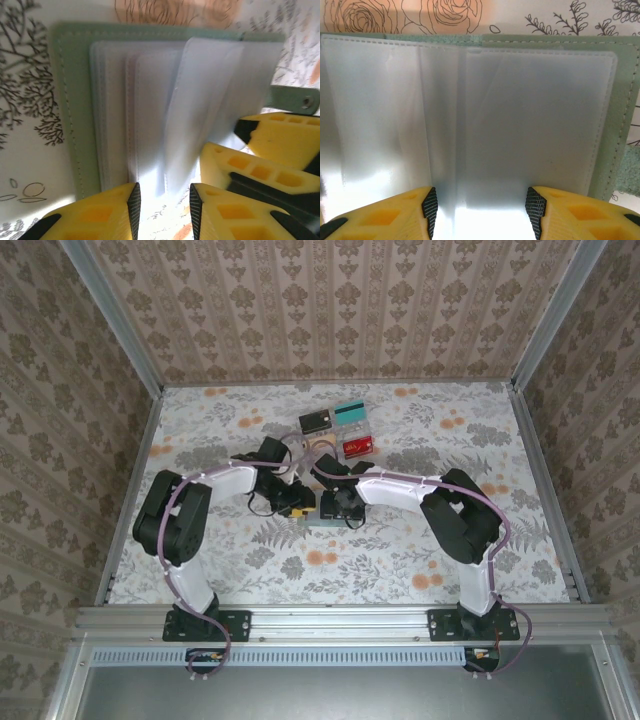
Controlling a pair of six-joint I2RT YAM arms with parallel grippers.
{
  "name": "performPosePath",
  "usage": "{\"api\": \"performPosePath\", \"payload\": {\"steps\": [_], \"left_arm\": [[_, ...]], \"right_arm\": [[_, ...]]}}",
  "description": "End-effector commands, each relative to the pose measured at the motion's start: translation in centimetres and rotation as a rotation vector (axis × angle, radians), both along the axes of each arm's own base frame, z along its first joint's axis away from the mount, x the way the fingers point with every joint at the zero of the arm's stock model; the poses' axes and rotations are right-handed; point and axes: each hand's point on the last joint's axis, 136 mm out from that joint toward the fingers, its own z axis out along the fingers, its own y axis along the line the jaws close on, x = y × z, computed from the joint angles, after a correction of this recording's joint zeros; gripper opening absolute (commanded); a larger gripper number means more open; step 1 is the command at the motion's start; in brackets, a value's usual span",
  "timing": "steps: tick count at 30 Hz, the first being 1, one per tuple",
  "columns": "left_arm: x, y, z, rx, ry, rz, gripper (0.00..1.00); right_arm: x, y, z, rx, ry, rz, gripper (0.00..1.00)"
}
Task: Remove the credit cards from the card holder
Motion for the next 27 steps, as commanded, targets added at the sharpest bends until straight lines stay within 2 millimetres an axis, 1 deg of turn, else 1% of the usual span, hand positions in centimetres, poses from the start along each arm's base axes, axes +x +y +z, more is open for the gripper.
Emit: {"api": "performPosePath", "payload": {"steps": [1,7,10,14,18,27], "left_arm": [[0.2,0.5,-0.2,0.050,0.001,-0.001,0.34],[0.1,0.8,-0.5,0.086,0.002,-0.013,0.35],[0.4,1.1,-0.1,0.109,-0.023,-0.014,0.35],[0.3,0.8,0.2,0.092,-0.024,-0.018,0.35],[0.2,0.9,-0.3,0.102,-0.014,-0.019,0.36],[0.0,-0.1,-0.6,0.065,0.016,-0.032,0.35]], "right_arm": [[-1.5,-1.0,-4.1,-0.022,0.090,-0.018,0.55],[-1.5,-1.1,-4.1,-0.011,0.088,-0.025,0.55],[-1.5,-1.2,-4.2,-0.009,0.091,-0.027,0.55],[-1.5,-1.2,-4.3,-0.009,0.090,-0.029,0.55],[-1.5,-1.2,-4.3,-0.008,0.090,-0.030,0.55],[-1.5,-1.2,-4.3,-0.006,0.089,-0.031,0.55]]}}
